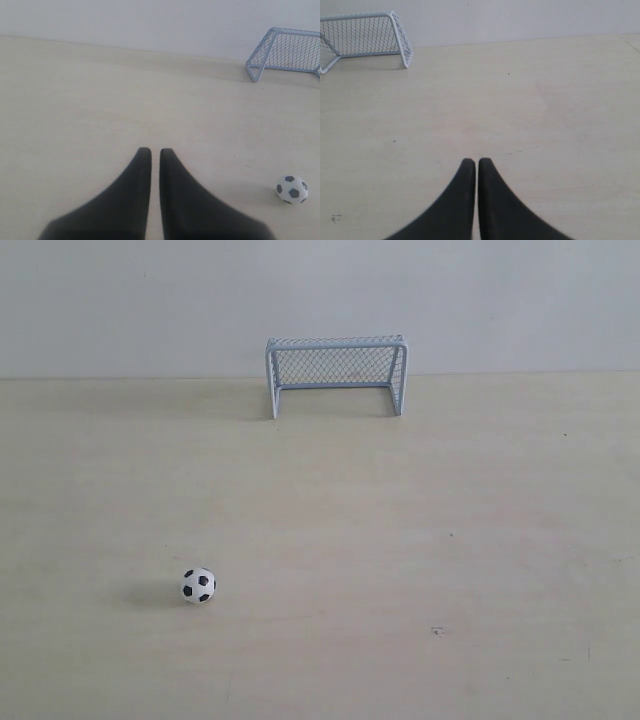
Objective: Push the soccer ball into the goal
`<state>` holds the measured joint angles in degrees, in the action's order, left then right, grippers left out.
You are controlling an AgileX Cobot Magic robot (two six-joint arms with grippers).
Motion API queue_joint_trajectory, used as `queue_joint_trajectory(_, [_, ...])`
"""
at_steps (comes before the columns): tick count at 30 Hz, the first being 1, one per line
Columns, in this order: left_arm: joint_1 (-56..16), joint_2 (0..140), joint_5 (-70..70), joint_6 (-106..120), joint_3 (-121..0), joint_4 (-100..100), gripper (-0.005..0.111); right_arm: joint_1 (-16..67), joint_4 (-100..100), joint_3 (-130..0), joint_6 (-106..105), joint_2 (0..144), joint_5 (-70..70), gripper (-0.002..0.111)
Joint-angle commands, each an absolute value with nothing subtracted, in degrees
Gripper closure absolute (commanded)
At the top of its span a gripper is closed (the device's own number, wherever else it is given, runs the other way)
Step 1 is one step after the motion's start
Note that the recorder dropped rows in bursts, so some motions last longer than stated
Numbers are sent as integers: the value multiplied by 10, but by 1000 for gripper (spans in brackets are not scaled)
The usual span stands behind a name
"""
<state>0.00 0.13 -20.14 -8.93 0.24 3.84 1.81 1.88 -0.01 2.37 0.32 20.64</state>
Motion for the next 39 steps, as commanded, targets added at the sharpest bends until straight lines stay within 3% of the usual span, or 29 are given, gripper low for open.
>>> queue_joint_trajectory(1, [1, 0, -195, -95, 0, 36, 100, 17, 18, 0, 25, 0, 204, 108])
queue_joint_trajectory(34, [1, 0, -195, -95, 0, 36, 100, 17, 24, 0, 25, 0, 195, 108])
queue_joint_trajectory(39, [1, 0, -196, -95, 0, 36, 100, 17, 58, -104, 27, 0, 127, 108])
